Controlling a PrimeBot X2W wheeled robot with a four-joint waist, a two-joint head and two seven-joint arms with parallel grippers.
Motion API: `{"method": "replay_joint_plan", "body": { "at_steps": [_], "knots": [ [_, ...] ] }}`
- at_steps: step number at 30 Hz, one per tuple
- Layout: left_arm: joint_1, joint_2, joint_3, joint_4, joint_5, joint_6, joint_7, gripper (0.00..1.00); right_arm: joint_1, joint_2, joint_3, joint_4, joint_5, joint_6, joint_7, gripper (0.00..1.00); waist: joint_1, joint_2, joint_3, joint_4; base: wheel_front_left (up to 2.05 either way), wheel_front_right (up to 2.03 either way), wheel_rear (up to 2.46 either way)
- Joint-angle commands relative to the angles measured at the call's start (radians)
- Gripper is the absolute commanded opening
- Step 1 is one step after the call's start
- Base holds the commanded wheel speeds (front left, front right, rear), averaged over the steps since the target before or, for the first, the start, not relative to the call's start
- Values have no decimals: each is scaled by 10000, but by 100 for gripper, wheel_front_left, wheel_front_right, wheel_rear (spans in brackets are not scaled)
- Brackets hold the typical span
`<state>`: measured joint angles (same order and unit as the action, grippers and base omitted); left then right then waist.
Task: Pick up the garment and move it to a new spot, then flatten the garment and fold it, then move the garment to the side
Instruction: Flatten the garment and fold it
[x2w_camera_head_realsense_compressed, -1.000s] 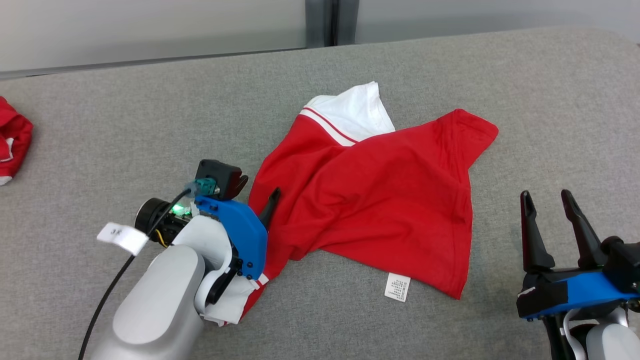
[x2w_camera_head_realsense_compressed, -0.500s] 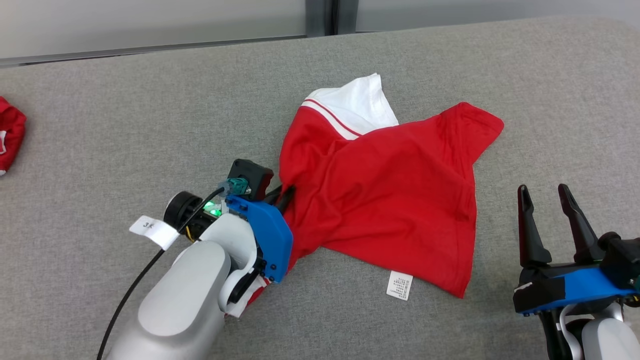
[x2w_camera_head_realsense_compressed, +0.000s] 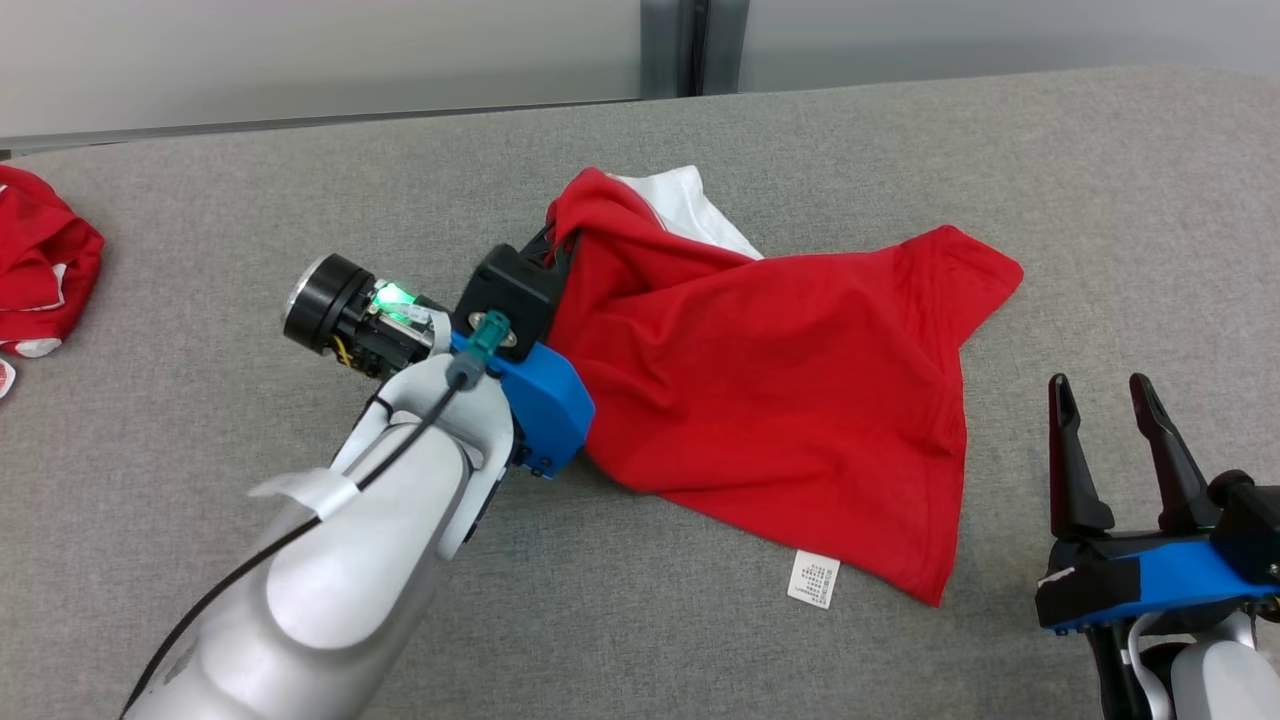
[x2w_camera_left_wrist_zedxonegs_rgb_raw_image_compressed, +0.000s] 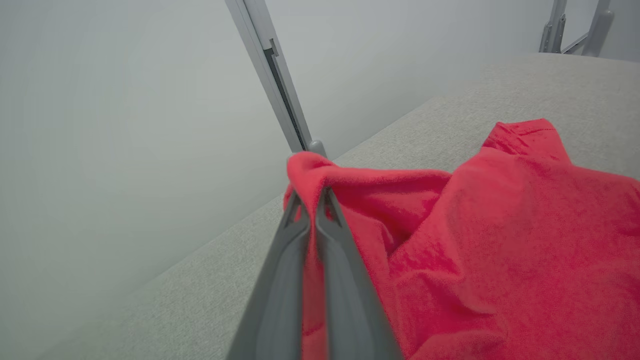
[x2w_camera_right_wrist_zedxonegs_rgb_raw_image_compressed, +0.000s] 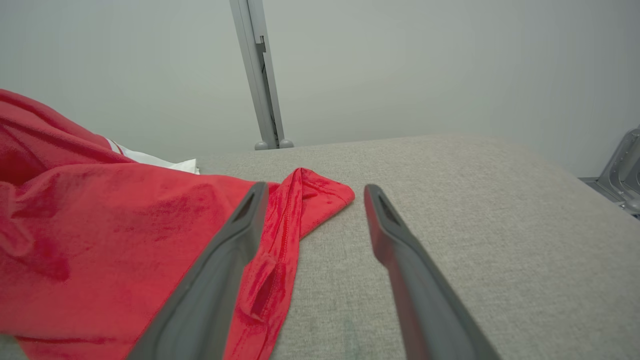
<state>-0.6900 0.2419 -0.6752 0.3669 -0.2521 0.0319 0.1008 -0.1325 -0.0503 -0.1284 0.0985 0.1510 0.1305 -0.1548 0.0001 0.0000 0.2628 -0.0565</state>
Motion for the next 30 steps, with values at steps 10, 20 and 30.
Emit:
{"method": "replay_joint_plan", "body": {
  "at_steps": [10, 20, 30],
  "knots": [
    [439, 505, -457, -2304, 1784, 1930, 677, 0, 128, -3, -91, -7, 45, 4, -83, 100, -1, 0, -86, 57, 0, 0, 0],
    [-557, 175, 122, 47, 1011, 1607, -298, 0, -346, -6, 338, 154, -7, 4, -123, 100, -1, 0, 243, -395, 0, 0, 0],
    [-1930, -748, 455, 3173, 606, 1310, -2860, 0, -857, -6, 997, 711, 67, 3, -311, 100, -1, 0, 586, -1066, 0, 0, 0]
  ]
}}
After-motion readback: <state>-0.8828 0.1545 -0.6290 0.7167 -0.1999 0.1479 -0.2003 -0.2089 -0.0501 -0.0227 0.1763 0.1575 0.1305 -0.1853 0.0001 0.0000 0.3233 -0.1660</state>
